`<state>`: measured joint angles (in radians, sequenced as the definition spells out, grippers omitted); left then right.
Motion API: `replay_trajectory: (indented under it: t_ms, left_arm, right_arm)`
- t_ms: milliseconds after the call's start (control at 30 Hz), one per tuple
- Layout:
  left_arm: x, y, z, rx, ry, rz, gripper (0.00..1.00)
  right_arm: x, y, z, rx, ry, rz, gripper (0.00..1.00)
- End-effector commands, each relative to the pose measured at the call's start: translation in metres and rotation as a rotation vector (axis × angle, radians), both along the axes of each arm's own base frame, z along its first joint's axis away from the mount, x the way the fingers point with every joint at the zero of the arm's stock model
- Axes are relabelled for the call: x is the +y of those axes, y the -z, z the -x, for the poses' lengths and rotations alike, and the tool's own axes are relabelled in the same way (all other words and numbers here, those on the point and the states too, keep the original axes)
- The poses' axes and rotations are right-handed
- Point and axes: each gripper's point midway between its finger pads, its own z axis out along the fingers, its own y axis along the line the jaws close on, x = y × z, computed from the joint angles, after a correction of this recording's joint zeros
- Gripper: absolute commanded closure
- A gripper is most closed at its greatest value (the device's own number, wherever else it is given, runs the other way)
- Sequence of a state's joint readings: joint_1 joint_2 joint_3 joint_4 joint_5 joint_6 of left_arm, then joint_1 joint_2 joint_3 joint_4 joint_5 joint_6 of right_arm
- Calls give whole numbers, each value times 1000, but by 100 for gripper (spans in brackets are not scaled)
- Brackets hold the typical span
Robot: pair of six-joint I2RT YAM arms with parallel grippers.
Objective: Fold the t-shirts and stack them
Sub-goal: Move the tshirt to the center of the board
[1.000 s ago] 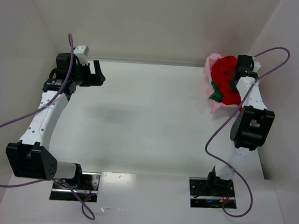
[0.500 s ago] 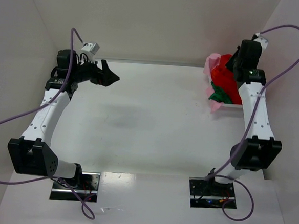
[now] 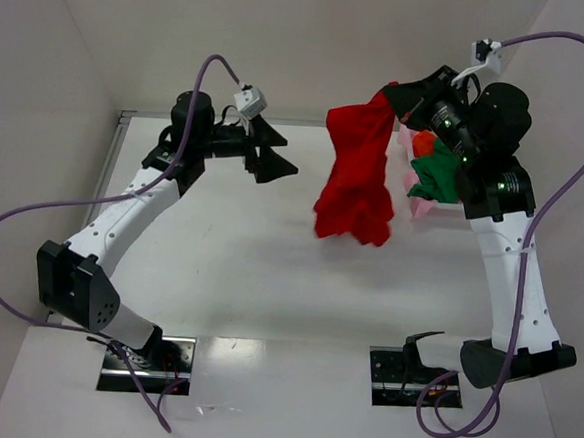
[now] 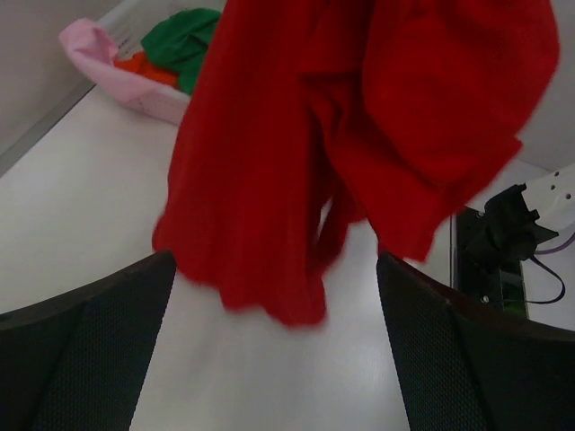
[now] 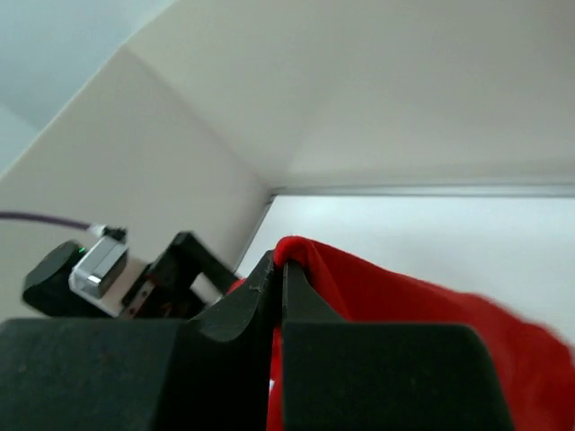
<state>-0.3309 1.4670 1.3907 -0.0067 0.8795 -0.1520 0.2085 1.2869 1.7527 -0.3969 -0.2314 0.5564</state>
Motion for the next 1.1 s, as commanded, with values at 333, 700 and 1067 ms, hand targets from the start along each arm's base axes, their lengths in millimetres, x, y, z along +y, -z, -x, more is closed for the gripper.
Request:
replay_trajectory:
  t_ms: [333, 700, 1067]
  left_arm:
    - [-108, 3, 23, -120, 202, 25, 64]
    - [-34, -47, -13, -265, -285, -63, 100]
    - [99, -192, 19, -550, -809, 43, 100]
  right_arm:
    - [34, 7, 27, 1, -227, -100, 100]
    - [4, 7, 3, -22, -21, 5, 100]
    - [1, -61, 0, -203, 1, 6, 100]
